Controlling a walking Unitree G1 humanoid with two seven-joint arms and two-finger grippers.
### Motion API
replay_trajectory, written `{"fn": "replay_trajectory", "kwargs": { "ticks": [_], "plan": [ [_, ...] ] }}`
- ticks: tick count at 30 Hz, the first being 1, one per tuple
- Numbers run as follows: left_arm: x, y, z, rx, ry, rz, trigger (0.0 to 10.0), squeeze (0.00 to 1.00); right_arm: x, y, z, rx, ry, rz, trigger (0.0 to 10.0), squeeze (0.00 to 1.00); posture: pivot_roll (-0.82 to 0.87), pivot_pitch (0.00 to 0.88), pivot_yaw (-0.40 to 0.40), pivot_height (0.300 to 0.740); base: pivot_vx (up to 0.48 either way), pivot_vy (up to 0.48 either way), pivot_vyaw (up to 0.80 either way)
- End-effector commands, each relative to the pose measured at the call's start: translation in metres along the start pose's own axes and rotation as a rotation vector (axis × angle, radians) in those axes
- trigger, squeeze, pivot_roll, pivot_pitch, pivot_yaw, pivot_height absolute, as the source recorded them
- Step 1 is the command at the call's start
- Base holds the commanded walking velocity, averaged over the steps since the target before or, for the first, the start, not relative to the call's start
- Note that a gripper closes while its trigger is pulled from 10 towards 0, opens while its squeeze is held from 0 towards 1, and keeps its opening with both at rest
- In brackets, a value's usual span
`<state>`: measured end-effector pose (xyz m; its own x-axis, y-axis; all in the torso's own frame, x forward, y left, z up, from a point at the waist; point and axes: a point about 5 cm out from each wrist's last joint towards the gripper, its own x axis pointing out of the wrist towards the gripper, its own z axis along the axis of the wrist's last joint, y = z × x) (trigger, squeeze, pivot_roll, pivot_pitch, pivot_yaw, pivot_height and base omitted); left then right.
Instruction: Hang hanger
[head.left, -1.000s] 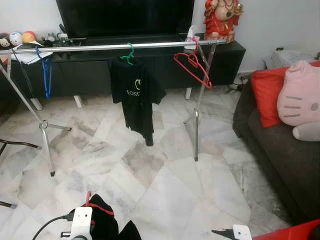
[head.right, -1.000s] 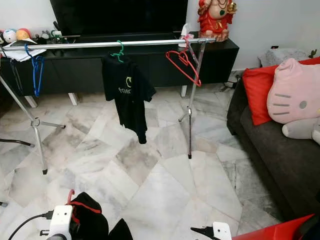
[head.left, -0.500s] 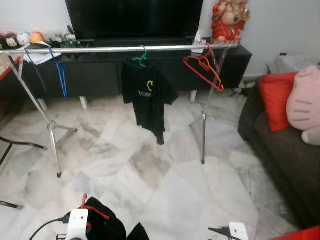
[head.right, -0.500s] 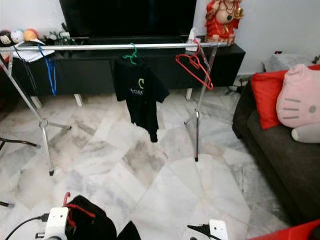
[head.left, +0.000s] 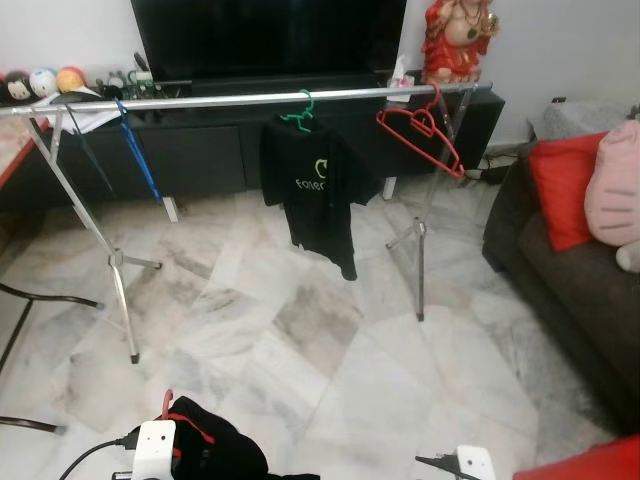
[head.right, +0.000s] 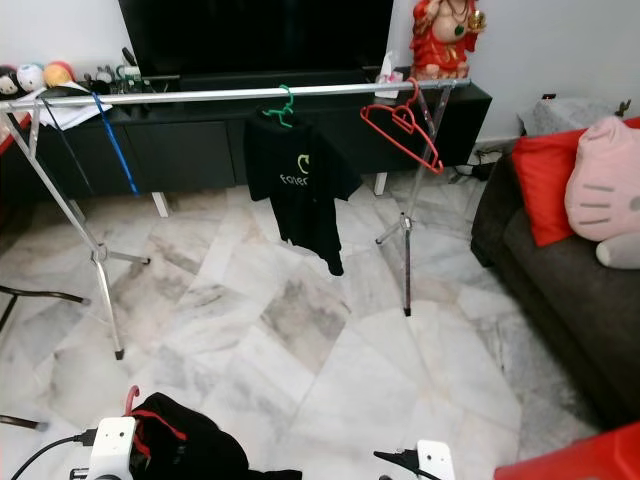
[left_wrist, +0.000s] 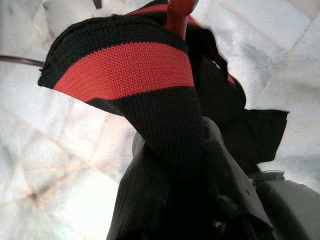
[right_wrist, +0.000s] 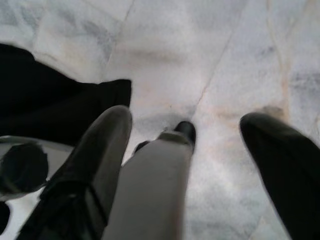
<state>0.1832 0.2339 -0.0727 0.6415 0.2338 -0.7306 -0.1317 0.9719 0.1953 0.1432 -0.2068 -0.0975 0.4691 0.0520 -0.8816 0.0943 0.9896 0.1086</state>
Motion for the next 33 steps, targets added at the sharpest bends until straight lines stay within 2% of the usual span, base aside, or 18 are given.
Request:
{"fn": "replay_trajectory", "kwargs": {
  "ticks": [1, 29, 33],
  "plan": [
    [0.0003, -0.0001, 0.0002, -0.005, 0.006, 0.0, 10.0, 0.0, -0.0014, -0.0038, -0.0044, 0.015, 0.007, -0.012, 10.0, 0.0, -0.02, 0.0, 0.001, 0.74, 0.0, 0.337, 0.0],
    [0.0002, 0.004, -0.0004, 0.0, 0.011, 0.004, 10.0, 0.0, -0.0009, -0.0022, -0.004, 0.019, 0.005, -0.011, 10.0, 0.0, -0.02, 0.0, 0.004, 0.74, 0.0, 0.338, 0.0],
    [0.0009, 0.0043, 0.0029, 0.007, -0.005, -0.004, 10.0, 0.0, -0.0008, -0.0016, -0.0038, 0.019, 0.005, -0.011, 10.0, 0.0, -0.02, 0.0, 0.005, 0.74, 0.0, 0.156, 0.0]
  ]
}}
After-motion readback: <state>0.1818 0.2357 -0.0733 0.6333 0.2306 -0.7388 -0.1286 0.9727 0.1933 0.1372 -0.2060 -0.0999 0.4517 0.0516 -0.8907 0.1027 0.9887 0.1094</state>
